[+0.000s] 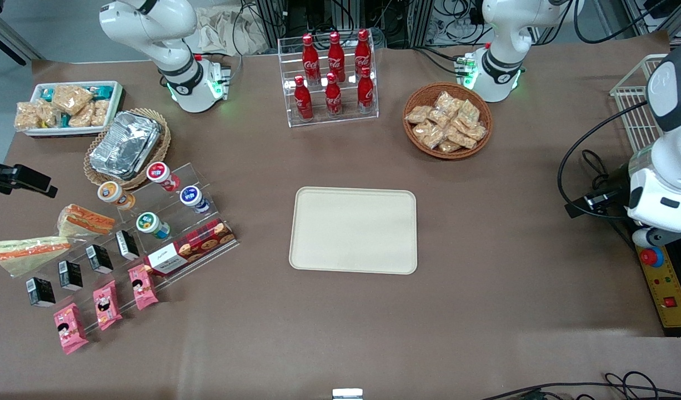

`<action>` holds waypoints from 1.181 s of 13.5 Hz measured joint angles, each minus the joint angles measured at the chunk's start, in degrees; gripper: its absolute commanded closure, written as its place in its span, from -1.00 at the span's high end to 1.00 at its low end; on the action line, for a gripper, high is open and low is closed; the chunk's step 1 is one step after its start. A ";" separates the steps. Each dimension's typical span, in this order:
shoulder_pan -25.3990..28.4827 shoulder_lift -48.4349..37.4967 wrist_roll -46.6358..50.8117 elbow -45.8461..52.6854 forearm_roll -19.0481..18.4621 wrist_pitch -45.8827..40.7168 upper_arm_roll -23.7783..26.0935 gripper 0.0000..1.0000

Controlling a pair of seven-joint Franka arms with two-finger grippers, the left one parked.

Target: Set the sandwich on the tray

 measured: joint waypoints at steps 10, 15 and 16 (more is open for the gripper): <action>-0.24 0.04 6.67 0.00 -0.05 0.40 -0.46 1.00; -1.42 0.96 21.53 0.00 -0.68 1.57 -2.48 1.00; -1.53 1.34 24.41 0.00 -0.71 1.72 -2.76 1.00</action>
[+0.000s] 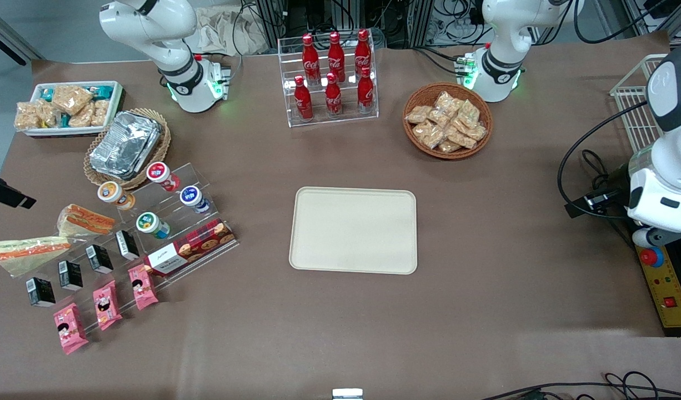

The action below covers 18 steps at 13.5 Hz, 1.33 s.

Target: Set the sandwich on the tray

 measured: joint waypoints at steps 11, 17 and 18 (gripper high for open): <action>-9.17 9.70 14.19 -0.15 -0.31 10.50 -0.60 1.00; -11.56 14.44 18.60 -0.17 0.83 17.75 -0.60 0.99; -11.91 15.16 18.75 -0.18 0.91 19.00 -0.60 0.99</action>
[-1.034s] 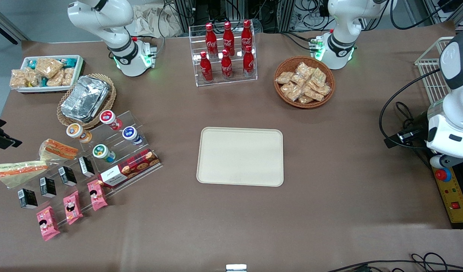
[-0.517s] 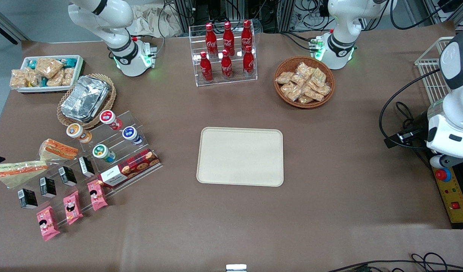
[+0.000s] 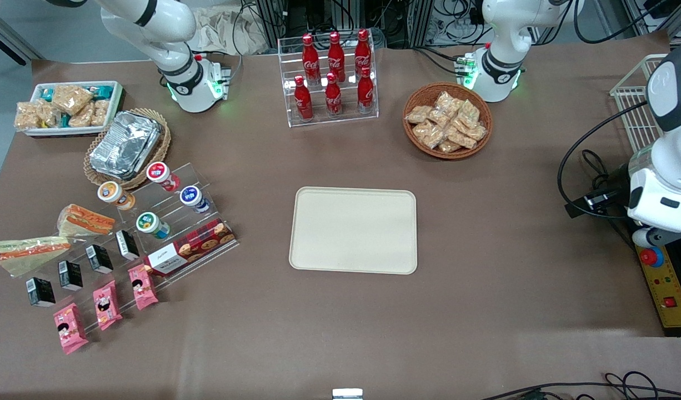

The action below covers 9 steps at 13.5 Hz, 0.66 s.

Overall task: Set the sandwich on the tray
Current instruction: 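Grasp the plastic-wrapped triangular sandwich with the right gripper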

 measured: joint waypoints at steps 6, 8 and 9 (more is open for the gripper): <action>-1.45 4.09 0.09 -0.01 3.02 3.38 0.02 0.99; -2.70 5.60 0.00 -0.02 4.36 4.74 0.03 0.99; -3.00 6.20 0.00 -0.01 4.39 5.61 0.04 0.99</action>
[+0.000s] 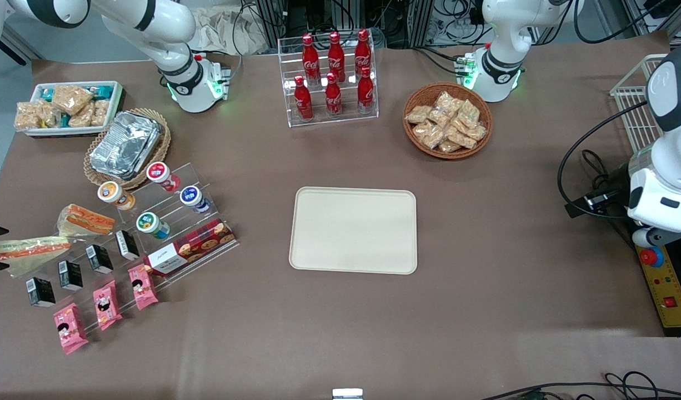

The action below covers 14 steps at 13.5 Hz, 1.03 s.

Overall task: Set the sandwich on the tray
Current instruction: 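Grasp the plastic-wrapped triangular sandwich with the right gripper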

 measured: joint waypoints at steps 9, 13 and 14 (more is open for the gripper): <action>-0.03 3.27 0.13 0.01 0.05 3.70 0.50 0.60; -0.02 3.68 0.29 -0.10 0.08 3.70 0.66 0.13; -0.02 3.69 0.28 -0.19 0.08 3.70 0.66 -0.04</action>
